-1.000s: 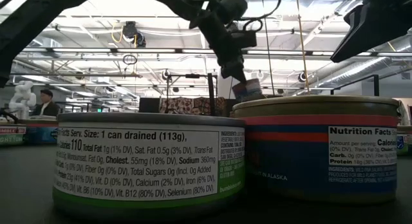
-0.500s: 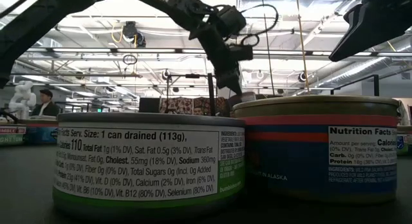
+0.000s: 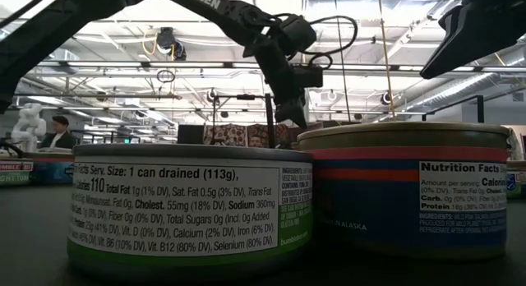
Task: Stack canned seafood by type on shelf
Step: Stack the blue-pink tuna can on top of the other blue-pink tuna can on the shelf, then put the blue-pink tuna can aligned with the other blue-pink tuna can on the shelf
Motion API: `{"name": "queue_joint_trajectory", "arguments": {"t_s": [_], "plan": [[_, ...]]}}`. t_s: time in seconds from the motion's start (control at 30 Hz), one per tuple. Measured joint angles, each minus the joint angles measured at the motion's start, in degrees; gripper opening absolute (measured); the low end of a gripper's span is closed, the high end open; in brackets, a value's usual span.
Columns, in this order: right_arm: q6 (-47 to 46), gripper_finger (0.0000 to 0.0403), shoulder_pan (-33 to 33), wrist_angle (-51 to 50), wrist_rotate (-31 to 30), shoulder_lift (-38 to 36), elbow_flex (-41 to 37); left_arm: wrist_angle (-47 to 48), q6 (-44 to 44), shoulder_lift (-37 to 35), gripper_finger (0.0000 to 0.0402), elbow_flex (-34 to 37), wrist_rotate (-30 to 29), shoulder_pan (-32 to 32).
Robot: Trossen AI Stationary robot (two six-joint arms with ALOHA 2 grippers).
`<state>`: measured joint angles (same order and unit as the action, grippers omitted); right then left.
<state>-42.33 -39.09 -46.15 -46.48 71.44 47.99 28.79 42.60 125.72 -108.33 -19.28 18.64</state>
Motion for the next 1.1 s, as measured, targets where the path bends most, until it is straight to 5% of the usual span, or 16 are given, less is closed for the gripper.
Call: {"name": "queue_joint_trajectory", "arguments": {"t_s": [0.77, 1.1], "plan": [[0.0, 0.0061, 0.0, 0.0, 0.0, 0.0, 0.0, -0.4, 1.4, -0.8, 0.003, 0.0, -1.5, -0.6], [0.0, 0.0061, 0.0, 0.0, 0.0, 0.0, 0.0, -4.3, 4.6, -1.6, 0.0032, 0.1, -8.2, -3.2]]}}
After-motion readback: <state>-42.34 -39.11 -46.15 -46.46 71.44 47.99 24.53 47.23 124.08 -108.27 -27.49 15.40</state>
